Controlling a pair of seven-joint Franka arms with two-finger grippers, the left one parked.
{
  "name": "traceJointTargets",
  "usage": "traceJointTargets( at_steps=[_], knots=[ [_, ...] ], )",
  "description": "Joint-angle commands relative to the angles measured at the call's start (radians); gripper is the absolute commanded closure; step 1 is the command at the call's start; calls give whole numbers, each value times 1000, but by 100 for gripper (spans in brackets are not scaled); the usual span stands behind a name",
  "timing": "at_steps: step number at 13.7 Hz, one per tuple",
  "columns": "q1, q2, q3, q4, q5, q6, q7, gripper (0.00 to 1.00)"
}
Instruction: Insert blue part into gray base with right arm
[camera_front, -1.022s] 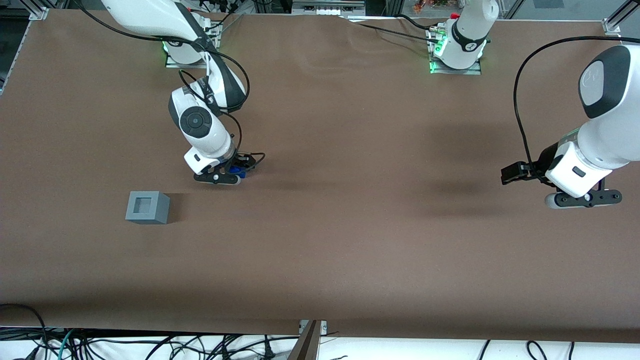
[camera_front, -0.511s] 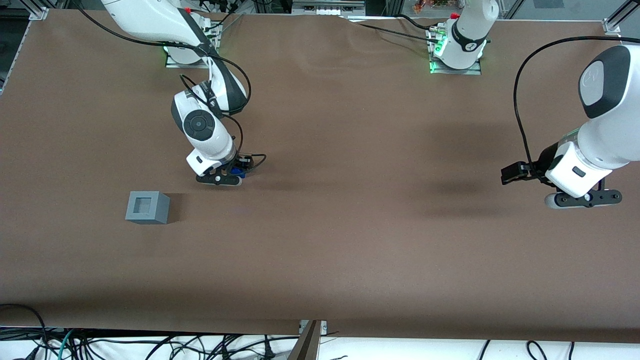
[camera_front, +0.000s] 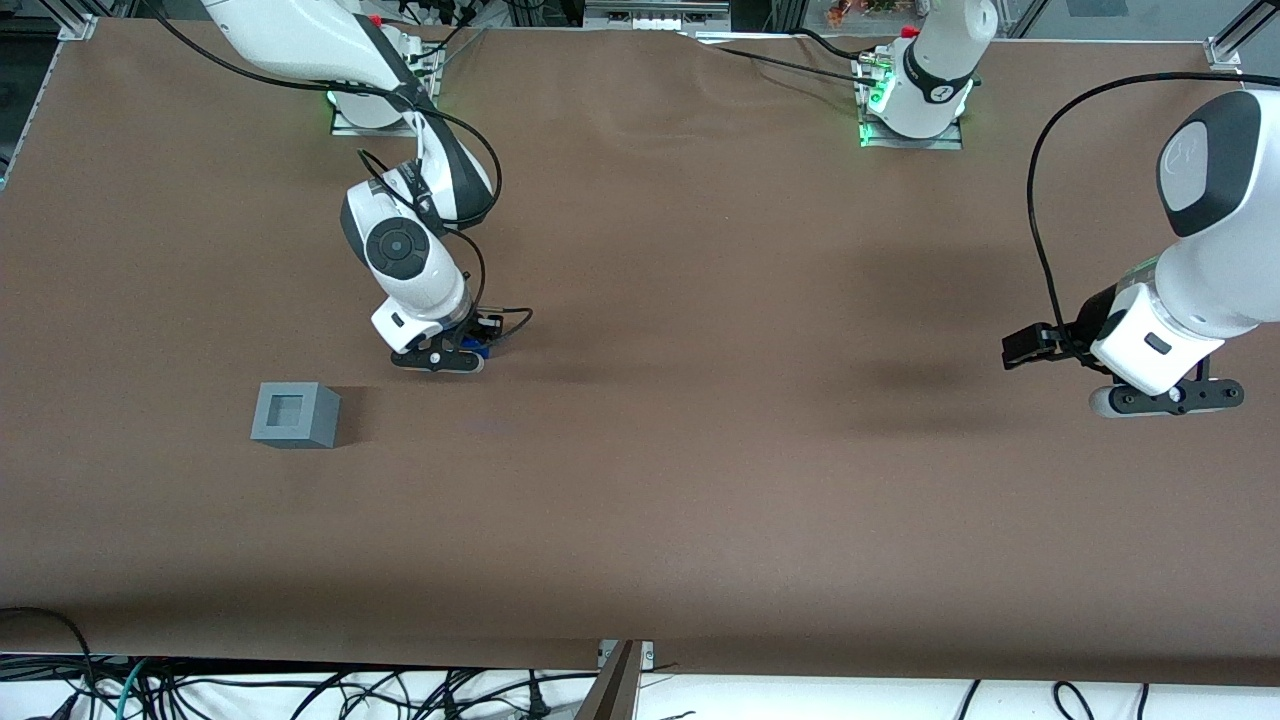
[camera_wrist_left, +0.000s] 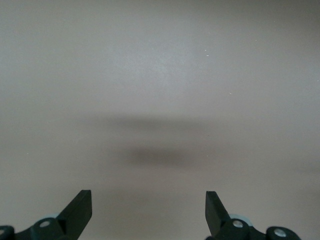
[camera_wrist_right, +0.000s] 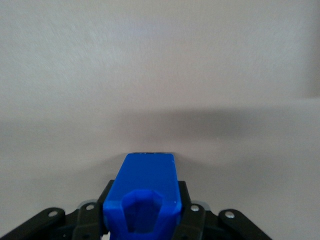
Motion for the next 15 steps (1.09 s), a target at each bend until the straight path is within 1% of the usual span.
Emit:
traceJointTargets(
  at_steps=[1,2,3,5,6,7,8,9,11,13,15],
  knots=[
    [2,-31,-41,135,-8,-214,-74,100],
    [0,-31,-59,199,-2,-312,-109,99],
    [-3,-31,-87,244,3,-373,-132,99],
    [-3,-32,-157,272,7,-395,-197,99],
    [-10,-37,-202,275,29,-383,-244,99],
    [-30,-35,-237,298,99,-382,-283,99],
    [-65,-28,-250,333,151,-388,-335,99],
    [-102,-18,-250,364,153,-392,-416,99],
    [-176,5,-251,373,155,-383,-560,99],
    [-234,40,-250,372,158,-311,-622,99],
    [-237,84,-250,370,156,-248,-630,99]
  ],
)
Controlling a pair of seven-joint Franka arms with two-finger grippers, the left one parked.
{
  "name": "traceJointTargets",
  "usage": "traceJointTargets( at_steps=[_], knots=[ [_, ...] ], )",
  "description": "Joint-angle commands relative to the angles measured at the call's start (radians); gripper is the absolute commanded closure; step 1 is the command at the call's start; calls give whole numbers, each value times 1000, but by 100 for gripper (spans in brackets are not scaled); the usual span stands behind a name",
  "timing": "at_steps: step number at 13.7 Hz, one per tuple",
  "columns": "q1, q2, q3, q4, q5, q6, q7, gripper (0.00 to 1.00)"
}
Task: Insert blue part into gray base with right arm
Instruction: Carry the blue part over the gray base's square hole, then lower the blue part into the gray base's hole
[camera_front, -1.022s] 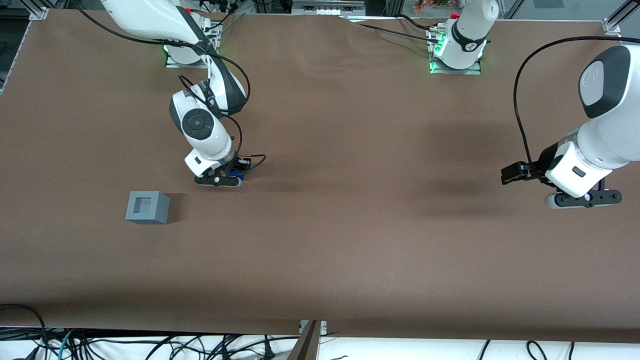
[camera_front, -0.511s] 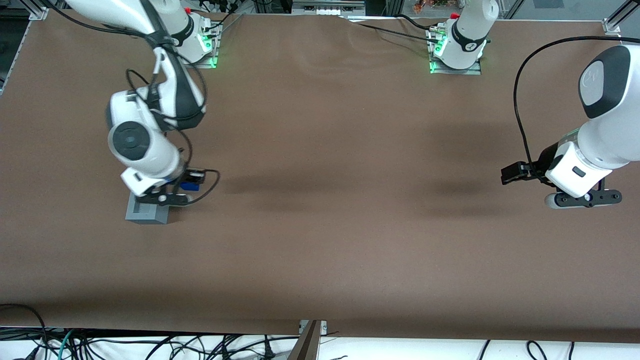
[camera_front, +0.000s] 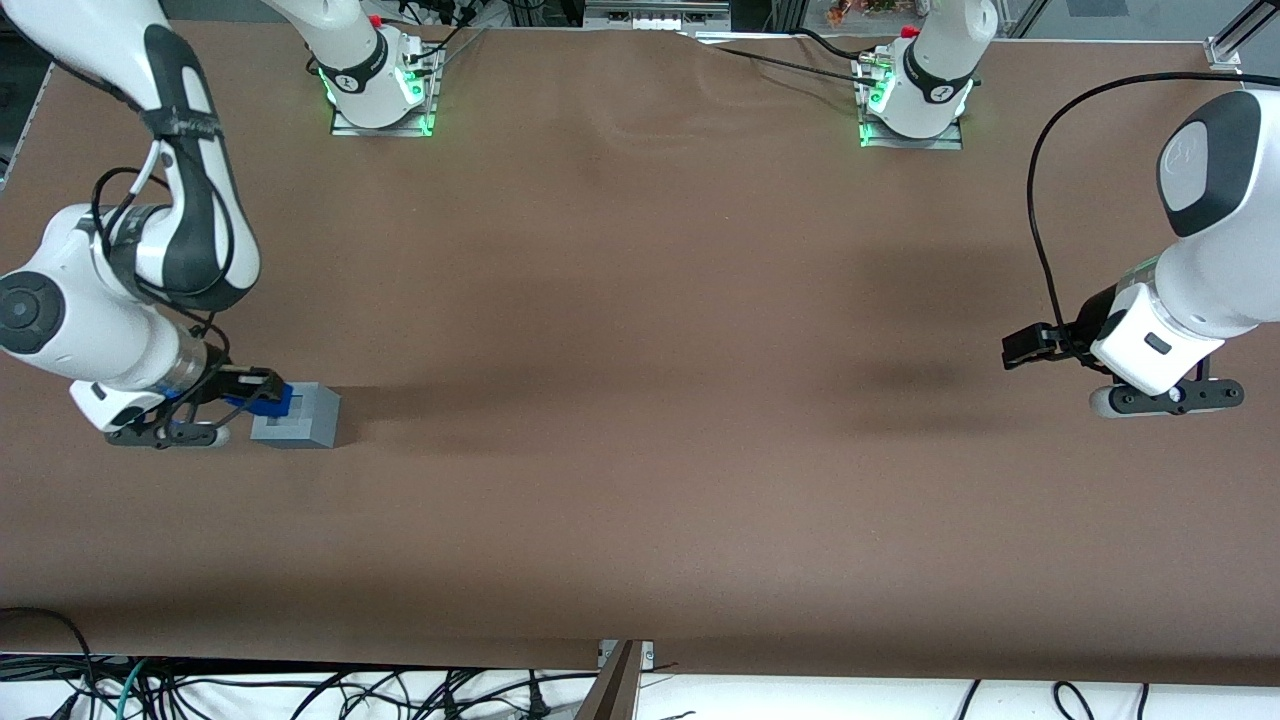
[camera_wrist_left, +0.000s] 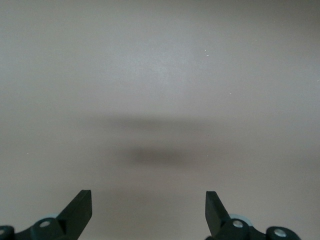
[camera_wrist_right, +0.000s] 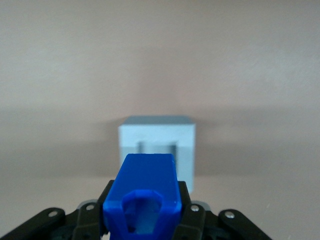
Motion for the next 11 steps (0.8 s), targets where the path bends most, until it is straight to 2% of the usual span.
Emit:
traceJointTargets(
  at_steps=[1,11],
  knots=[
    [-3,66,10,22,18,51,-19,99],
    [-2,65,10,-12,19,7,-19,100]
  ],
)
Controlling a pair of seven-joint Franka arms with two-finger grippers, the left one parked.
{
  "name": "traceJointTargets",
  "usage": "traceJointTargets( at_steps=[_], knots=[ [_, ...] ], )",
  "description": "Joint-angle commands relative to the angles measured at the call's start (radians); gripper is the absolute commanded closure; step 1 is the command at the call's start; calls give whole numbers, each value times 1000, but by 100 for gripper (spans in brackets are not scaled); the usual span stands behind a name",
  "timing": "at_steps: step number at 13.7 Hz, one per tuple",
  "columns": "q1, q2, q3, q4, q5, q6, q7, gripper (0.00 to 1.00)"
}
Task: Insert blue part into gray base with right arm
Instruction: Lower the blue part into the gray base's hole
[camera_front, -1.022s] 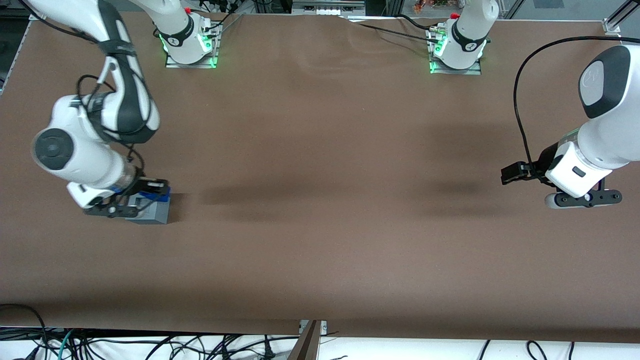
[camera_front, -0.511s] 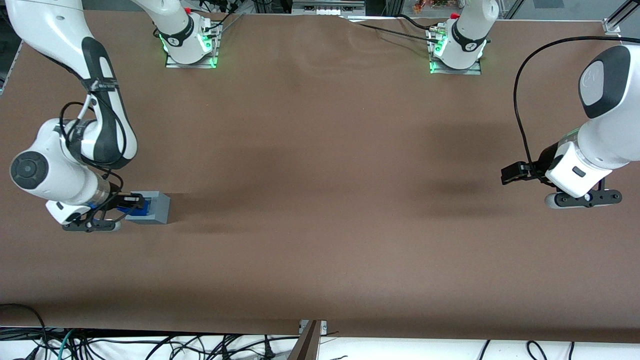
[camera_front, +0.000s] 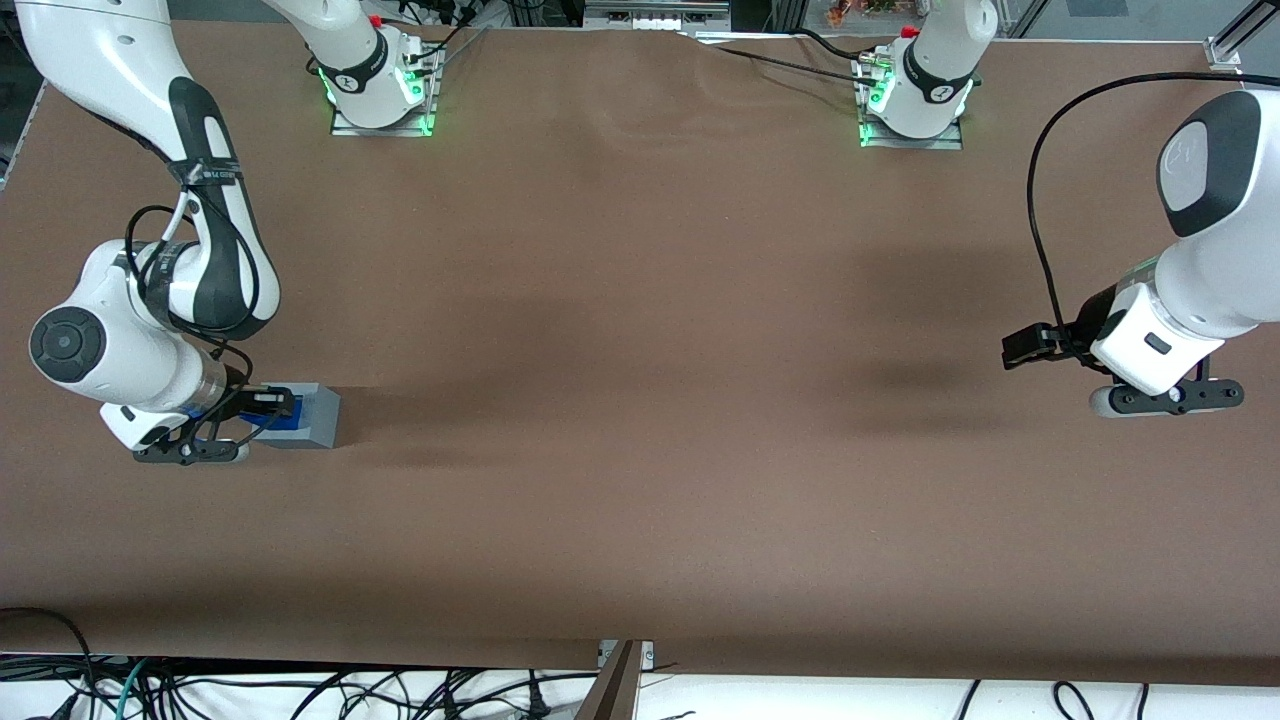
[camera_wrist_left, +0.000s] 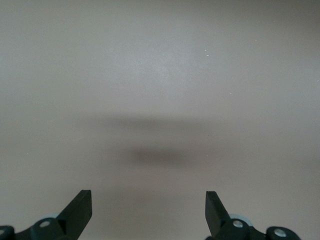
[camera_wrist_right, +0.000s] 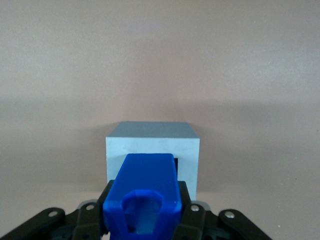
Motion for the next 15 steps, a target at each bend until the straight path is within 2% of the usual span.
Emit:
traceJointTargets(
  at_steps=[1,7,8,9,10,15],
  knots=[
    [-4,-3,3,-19,17,-23,-12,100],
    [-14,3,3,-19,15,8,-28,99],
    [-14,5,3,-19,15,8,-28,90],
    [-14,5,3,-19,18,8,-26,12],
    [-14,3,3,-19,18,8,-26,0],
    [-10,-20,5,-14,23,-4,-25,0]
  ],
)
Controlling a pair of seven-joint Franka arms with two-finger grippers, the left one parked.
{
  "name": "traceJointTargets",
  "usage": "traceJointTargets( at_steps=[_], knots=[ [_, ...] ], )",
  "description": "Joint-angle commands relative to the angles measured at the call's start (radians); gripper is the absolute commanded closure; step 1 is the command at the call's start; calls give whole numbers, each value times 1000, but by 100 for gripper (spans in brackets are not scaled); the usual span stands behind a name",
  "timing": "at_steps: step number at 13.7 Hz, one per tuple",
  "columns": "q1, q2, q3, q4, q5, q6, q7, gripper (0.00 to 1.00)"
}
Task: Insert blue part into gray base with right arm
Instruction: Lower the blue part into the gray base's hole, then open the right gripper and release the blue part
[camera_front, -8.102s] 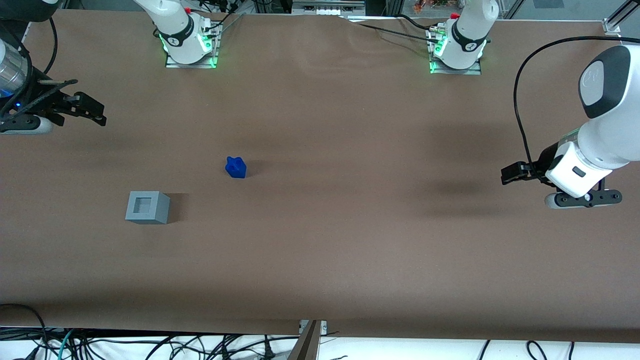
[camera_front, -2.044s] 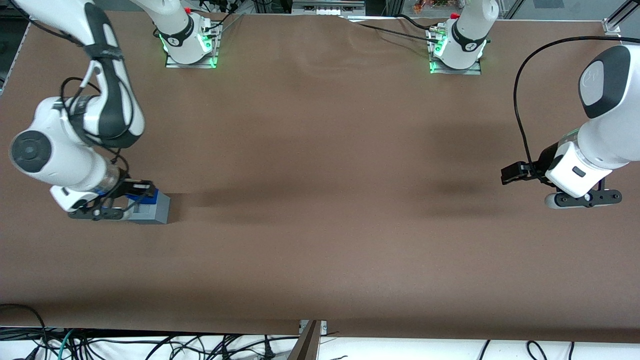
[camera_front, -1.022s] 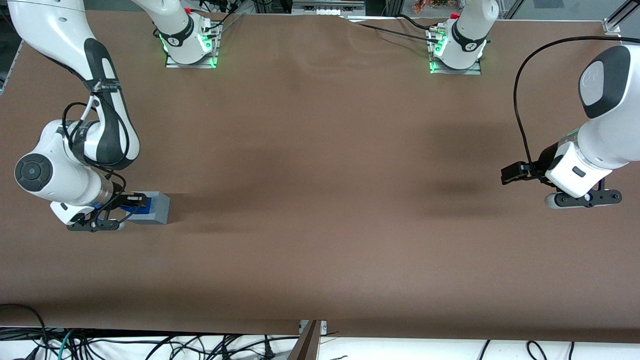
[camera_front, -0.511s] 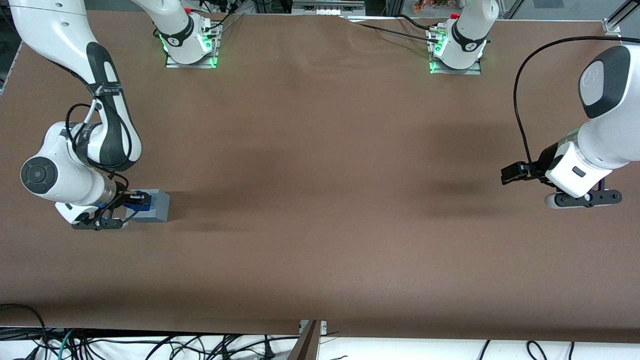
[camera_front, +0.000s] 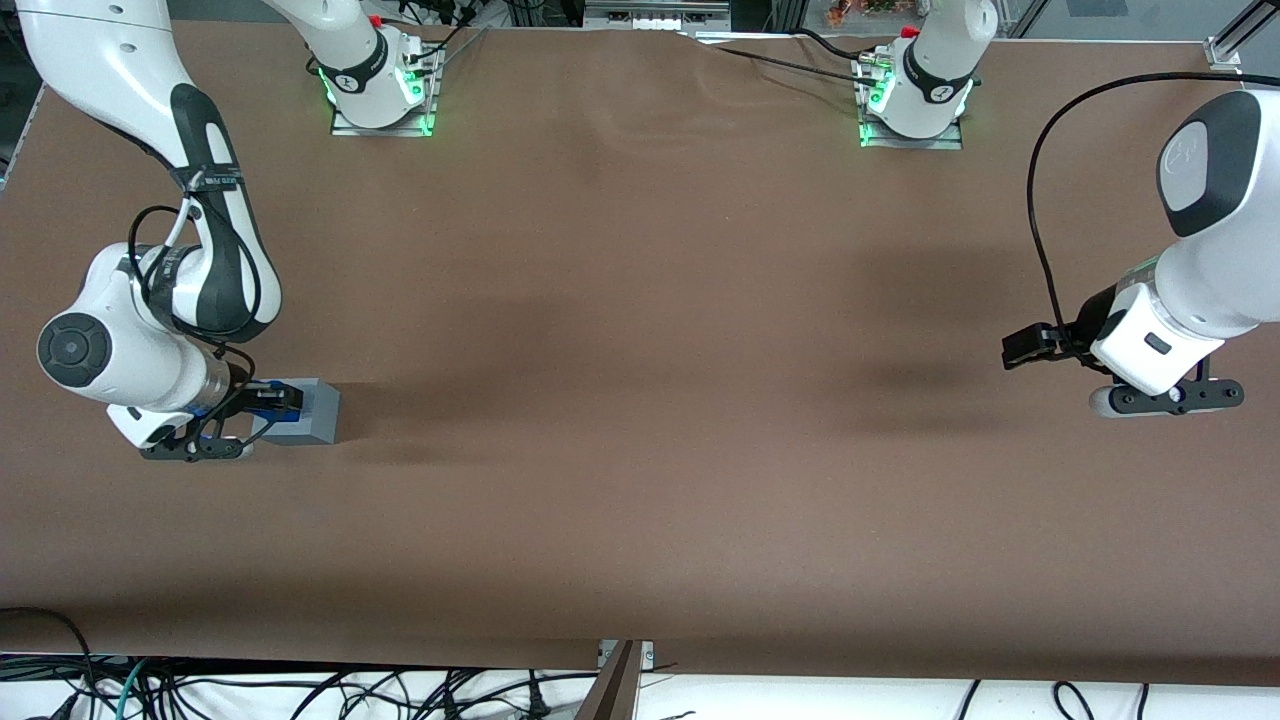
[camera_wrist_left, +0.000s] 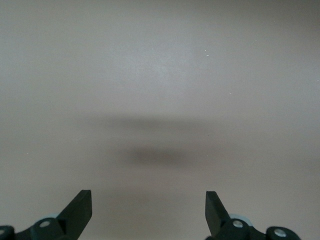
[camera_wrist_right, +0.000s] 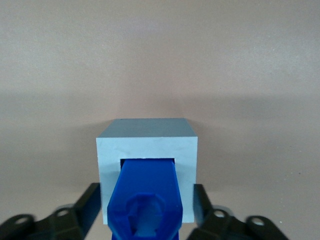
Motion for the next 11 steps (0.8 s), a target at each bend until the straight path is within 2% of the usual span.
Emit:
traceJointTargets(
  at_steps=[1,8,11],
  knots=[
    [-5,-48,8,-7,22,-8,-18,0],
    [27,-325,14,35,22,-380,2,0],
    [26,-376,7,132,13,-532,13,0]
  ],
)
